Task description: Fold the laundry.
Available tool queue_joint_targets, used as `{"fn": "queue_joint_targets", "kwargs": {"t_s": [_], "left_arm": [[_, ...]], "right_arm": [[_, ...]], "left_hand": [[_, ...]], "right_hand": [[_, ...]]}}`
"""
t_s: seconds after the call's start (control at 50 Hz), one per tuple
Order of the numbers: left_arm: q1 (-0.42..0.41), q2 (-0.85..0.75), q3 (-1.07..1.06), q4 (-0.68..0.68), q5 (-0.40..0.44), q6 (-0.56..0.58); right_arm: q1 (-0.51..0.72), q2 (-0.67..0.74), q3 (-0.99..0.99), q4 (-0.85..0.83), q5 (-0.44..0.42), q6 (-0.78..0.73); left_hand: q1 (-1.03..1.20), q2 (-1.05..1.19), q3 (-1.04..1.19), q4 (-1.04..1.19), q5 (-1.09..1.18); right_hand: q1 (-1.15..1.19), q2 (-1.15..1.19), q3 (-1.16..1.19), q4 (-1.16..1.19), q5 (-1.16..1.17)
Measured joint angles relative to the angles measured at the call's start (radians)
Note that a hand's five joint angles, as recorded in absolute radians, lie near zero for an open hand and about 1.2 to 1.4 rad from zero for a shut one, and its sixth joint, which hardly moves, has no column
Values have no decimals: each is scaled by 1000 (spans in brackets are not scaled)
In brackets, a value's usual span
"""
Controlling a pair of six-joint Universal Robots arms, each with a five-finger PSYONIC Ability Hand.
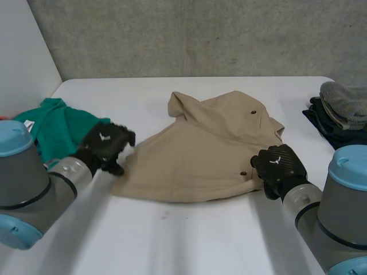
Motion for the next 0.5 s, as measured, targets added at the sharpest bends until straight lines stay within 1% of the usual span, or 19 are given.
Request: {"fn": "queue_joint_targets", "kwargs": {"t_s": [0.08,0.14,0.32,0.48,0.5], "left_arm": [[1,-17,-11,-71,9,76],[3,-24,-16,-104,12,99],[7,-55,-15,-130,28,99],[-9,-105,4,-119,36,99],[-14,-117,10,-115,34,100]], "right_arm": [[-6,8,4,-6,-5,7],[-7,13,4,-10,-5,10],[-7,23,-6,-16,-1,14],[-7,26,-15,-18,4,28],[-8,25,-16,-18,5,32]], "left_hand": [[-37,-42,-42,-47,-49],[-37,-43,-42,-48,-52],[-20,-33,-37,-29,-21],[115,95,90,98,100],[159,143,135,142,142]], "right_hand": [[0,0,0,0,0],[0,0,0,0,0],[0,0,0,2,0],[0,0,0,3,0],[0,0,0,3,0]]}}
